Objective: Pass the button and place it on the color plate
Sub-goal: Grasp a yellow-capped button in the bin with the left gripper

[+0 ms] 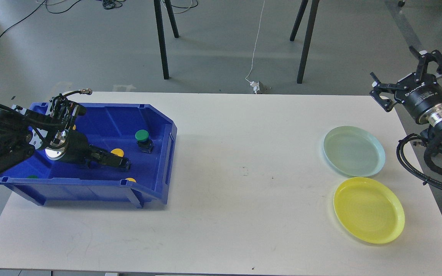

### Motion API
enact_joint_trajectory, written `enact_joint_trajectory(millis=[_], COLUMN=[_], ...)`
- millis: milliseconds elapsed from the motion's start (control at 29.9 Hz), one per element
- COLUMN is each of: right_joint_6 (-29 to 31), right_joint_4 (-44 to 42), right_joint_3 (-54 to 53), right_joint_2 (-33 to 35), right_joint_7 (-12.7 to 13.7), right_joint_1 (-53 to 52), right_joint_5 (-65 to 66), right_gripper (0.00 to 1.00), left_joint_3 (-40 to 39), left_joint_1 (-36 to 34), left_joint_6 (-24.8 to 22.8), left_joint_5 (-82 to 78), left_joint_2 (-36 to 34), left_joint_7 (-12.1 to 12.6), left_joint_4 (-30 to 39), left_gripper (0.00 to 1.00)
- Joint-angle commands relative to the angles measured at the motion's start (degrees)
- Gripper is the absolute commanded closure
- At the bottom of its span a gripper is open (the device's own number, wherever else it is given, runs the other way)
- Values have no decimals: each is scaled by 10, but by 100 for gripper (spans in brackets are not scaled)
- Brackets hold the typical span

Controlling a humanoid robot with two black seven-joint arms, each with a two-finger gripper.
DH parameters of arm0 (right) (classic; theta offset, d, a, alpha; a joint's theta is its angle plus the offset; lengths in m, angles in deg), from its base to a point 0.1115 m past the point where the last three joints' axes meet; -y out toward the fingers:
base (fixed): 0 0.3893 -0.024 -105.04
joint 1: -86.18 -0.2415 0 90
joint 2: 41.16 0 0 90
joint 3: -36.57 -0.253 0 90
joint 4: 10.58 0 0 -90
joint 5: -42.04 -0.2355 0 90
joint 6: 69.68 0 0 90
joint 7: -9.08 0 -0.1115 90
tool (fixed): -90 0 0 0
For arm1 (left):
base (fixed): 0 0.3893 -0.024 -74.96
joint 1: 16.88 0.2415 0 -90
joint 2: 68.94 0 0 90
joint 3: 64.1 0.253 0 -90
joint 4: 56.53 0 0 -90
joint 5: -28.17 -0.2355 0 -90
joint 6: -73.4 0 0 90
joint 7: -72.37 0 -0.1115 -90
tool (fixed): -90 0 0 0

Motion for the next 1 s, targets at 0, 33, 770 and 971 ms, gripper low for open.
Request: enact_joint_trajectory(millis=[0, 33, 770, 971], right_joint_6=[0, 0, 0, 0], right_joint_4=[0, 0, 0, 0], right_joint_3=[-2, -2, -11, -14], right_joint_2=[0, 0, 8, 10], right_joint_7=[0, 0, 0, 0], right_joint_1=[2, 3, 21, 22], right_joint_5=[0, 0, 0, 0], right_gripper=[1, 1, 1, 1], left_joint_3=[-1, -1, 1, -7], left_joint_1=[11, 13, 19, 16], left_joint_6=[4, 5, 37, 46], left_joint_5=[1, 2, -1, 5], left_joint_2=[18, 21, 46, 39], left_joint_7=[0, 0, 0, 0], left_joint_4=[-24, -30, -57, -55], left_gripper=[3, 3, 67, 100])
